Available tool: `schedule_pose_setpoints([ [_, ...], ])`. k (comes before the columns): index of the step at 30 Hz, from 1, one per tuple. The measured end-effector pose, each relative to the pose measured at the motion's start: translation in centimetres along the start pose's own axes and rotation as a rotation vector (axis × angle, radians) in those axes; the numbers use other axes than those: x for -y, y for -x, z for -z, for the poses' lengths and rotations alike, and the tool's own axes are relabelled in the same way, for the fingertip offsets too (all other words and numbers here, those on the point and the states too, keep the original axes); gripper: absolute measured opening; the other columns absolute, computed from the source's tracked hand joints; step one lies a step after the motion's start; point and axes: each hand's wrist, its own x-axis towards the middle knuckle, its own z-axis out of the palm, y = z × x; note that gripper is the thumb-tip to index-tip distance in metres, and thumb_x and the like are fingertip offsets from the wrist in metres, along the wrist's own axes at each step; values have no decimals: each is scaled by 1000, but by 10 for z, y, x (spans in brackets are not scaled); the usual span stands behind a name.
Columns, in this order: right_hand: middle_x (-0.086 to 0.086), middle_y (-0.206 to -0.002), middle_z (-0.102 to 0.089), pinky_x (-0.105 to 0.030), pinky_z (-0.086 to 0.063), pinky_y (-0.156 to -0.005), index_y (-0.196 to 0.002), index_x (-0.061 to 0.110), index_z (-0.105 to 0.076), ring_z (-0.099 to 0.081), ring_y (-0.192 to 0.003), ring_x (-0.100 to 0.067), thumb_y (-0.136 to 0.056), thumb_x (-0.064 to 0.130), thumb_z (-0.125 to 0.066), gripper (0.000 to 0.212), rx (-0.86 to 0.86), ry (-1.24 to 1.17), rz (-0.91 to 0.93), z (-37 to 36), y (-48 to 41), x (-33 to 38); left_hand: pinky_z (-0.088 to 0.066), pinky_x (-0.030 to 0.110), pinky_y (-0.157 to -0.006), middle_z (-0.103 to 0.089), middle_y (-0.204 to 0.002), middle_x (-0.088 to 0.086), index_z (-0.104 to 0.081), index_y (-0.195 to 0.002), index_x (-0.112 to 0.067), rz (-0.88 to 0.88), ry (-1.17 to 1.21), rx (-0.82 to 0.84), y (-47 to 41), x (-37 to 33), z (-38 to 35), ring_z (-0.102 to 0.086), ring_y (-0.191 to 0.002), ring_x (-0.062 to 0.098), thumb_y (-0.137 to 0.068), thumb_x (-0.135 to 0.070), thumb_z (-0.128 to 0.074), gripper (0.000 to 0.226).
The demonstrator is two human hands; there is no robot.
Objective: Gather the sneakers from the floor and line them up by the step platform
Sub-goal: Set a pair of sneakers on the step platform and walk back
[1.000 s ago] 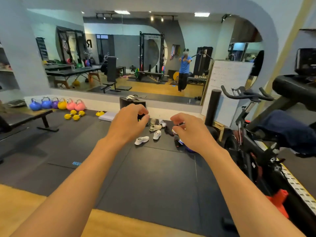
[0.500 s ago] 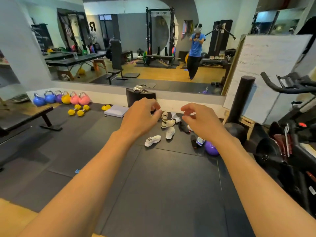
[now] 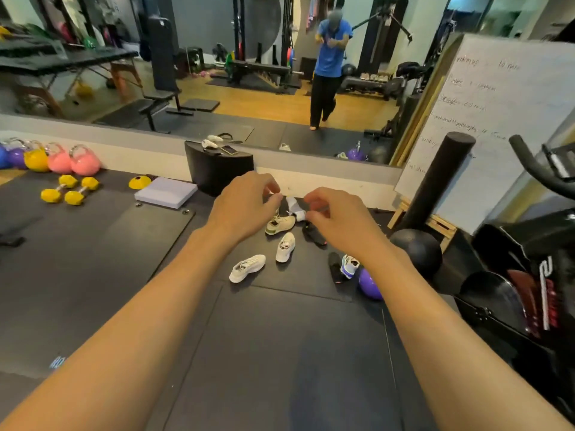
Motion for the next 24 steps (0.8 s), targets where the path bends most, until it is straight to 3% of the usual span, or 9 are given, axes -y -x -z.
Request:
schedule_pose_setpoints([
  [5, 2, -115, -67, -42, -47, -96, -120, 22, -62, -60, -107, -18, -91, 20, -57, 29, 25, -8, -65, -16, -106, -40, -50, 40, -85, -64, -109, 2, -66, -108, -20, 1, 19, 84, -104, 35, -46, -58, -98, 19, -92, -30, -54, 22],
  [10, 3, -111, -68, -42, -48, -94, -117, 22, -63, -62, -103, -19, -90, 18, -58, 28, 47, -39, -72, -52, -223, -93, -45, 31, -76, -65, -107, 4, -66, -107, -18, 52, 10, 98, -194, 91, -107, -59, -94, 18, -92, -28, -54, 22],
  [13, 0, -110, -66, -42, -49, -91, -115, 23, -63, -62, -99, -21, -90, 19, -57, 26, 91, -55, -56, -84, -290, -124, -49, 37, -79, -64, -106, 4, -66, -106, -18, 112, 3, 144, -243, 125, -149, -58, -94, 20, -91, -27, -53, 22],
  [18, -4, -118, -64, -40, -45, -95, -115, 21, -63, -53, -121, -25, -89, 19, -57, 27, 160, -89, -122, -146, -393, -178, -48, 43, -85, -62, -106, 7, -65, -105, -18, 200, 15, 235, -313, 187, -235, -57, -100, 25, -90, -28, -52, 23],
  [22, 6, -97, -63, -33, -47, -88, -115, 19, -63, -61, -96, -18, -89, 17, -55, 27, 154, -149, -218, -209, -459, -227, -46, 44, -89, -62, -111, 8, -65, -108, -19, 266, 45, 310, -362, 255, -317, -56, -105, 26, -89, -28, -53, 24],
  [24, 8, -94, -62, -34, -47, -87, -115, 21, -63, -61, -93, -16, -90, 20, -55, 27, 156, -147, -261, -249, -484, -257, -45, 39, -90, -62, -111, 7, -66, -107, -19, 322, 94, 313, -376, 292, -364, -56, -105, 25, -89, -27, -54, 23],
])
